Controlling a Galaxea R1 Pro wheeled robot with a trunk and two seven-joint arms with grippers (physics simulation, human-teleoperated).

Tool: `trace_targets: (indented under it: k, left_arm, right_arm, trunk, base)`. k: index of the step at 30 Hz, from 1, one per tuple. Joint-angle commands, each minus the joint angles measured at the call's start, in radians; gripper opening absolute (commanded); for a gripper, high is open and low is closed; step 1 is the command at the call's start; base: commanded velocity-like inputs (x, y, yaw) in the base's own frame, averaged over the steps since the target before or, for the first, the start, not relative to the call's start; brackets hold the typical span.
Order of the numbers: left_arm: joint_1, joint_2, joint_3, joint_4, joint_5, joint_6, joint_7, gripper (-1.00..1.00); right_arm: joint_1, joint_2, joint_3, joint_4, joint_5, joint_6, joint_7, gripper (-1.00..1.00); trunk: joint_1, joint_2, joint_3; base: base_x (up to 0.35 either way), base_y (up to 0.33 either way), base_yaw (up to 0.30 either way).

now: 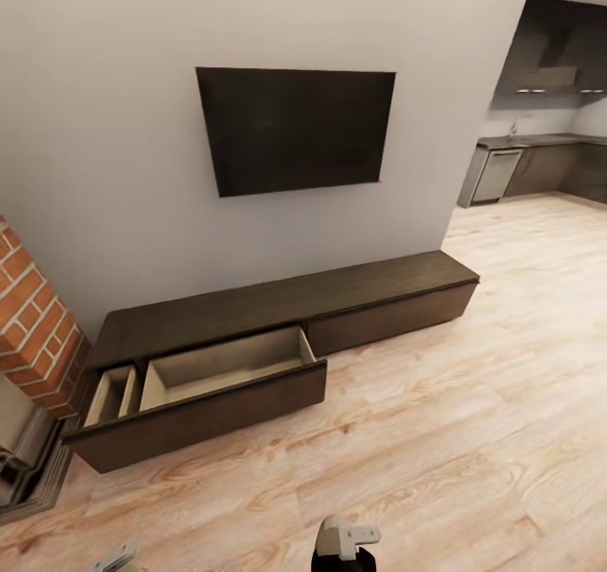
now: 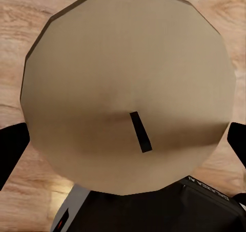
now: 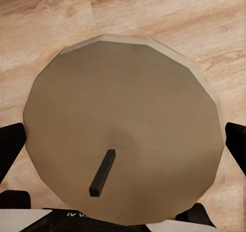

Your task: Place each of the two pumpkins and all three candles from the living room inside a cabinet in the living room (use any cabinet), then make sure every cabinet is closed, and position the cauldron so it is next to a table in the living room.

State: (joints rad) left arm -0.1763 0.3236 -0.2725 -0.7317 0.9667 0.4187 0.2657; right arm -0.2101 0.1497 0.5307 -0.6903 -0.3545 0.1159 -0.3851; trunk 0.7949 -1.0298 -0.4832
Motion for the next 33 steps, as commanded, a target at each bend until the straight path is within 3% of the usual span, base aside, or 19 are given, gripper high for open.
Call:
trace_targets:
  k: [1, 9, 27, 33]
  left_arm:
    - [0.000, 0.000, 0.000, 0.000, -0.001, 0.000, 0.000, -1.00]
    - [0.000, 0.000, 0.000, 0.000, -0.001, 0.000, 0.000, -1.00]
    - [0.000, 0.002, -0.001, 0.000, 0.000, 0.000, -0.002, -1.00]
    - [0.000, 0.002, -0.001, 0.000, 0.000, 0.000, -0.002, -1.00]
  right_arm:
    - [0.000, 0.000, 0.000, 0.000, 0.000, 0.000, 0.000, -1.00]
    - [0.000, -0.002, 0.000, -0.001, 0.001, -0.007, 0.003, -1.00]
    - [0.000, -0.001, 0.000, -0.002, 0.002, -0.010, 0.002, -1.00]
    - [0.000, -0.001, 0.000, -0.002, 0.002, -0.008, 0.002, -1.00]
  trunk:
    - [0.000, 0.000, 0.000]
    - [0.000, 0.000, 0.000]
    - [0.000, 0.000, 0.021]
    - [0.000, 0.000, 0.030]
  base:
    - [0.079, -0.202, 0.292]
    - [0.131, -0.042, 0.255]
    - [0.079, -0.001, 0.061]
    - [0.253, -0.007, 0.112]
